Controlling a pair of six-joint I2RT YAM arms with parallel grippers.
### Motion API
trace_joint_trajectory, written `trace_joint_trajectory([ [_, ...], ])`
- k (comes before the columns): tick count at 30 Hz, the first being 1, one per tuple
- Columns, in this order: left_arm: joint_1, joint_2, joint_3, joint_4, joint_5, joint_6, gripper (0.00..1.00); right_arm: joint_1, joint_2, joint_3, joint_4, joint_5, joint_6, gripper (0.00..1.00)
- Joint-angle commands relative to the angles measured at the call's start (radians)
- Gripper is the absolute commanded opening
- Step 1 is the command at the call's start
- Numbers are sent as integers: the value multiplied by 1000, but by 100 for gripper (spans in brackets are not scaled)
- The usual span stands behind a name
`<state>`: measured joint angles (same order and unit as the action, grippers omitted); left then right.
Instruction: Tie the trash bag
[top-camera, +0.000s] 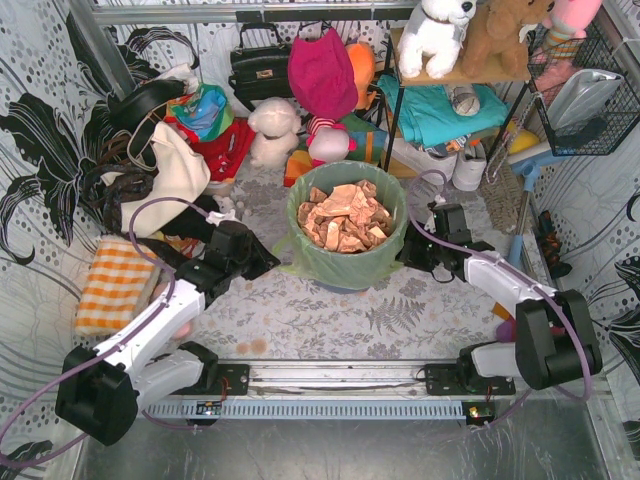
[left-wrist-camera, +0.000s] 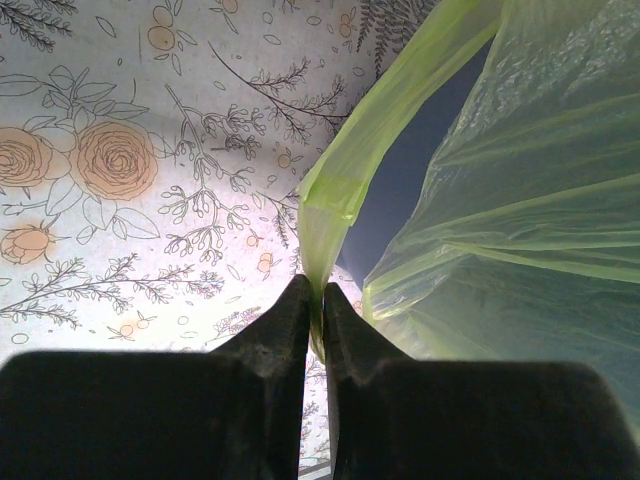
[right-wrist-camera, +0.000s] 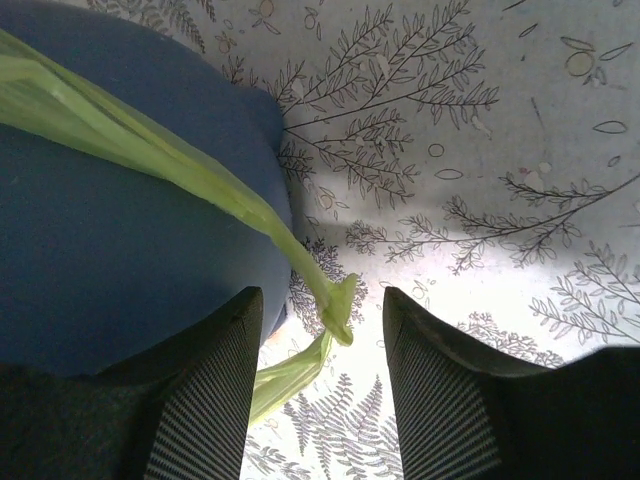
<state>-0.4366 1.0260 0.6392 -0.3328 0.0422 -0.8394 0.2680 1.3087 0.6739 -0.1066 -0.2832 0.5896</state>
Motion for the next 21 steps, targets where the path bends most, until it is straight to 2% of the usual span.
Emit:
trace_joint_trajectory([
  [1, 4, -6, -1, 46, 5, 18, 19, -3, 42, -37, 141, -75, 6, 51],
  [6, 4, -6, -7, 51, 5, 17, 16, -3, 101, -60, 210, -82, 28, 45],
  [11, 4, -49, -19, 43, -28, -1, 12, -3, 133, -86, 261, -78, 25, 34],
  [14, 4, -66, -20, 33, -36, 1, 11, -3, 121, -98, 242, -35, 22, 21],
  [17, 4, -71, -17, 17, -42, 9, 9, -3, 86, -102, 190, 23, 17, 0],
  [21, 5, -100, -6, -6, -44, 23, 4, -3, 18, -99, 142, 43, 6, 0],
])
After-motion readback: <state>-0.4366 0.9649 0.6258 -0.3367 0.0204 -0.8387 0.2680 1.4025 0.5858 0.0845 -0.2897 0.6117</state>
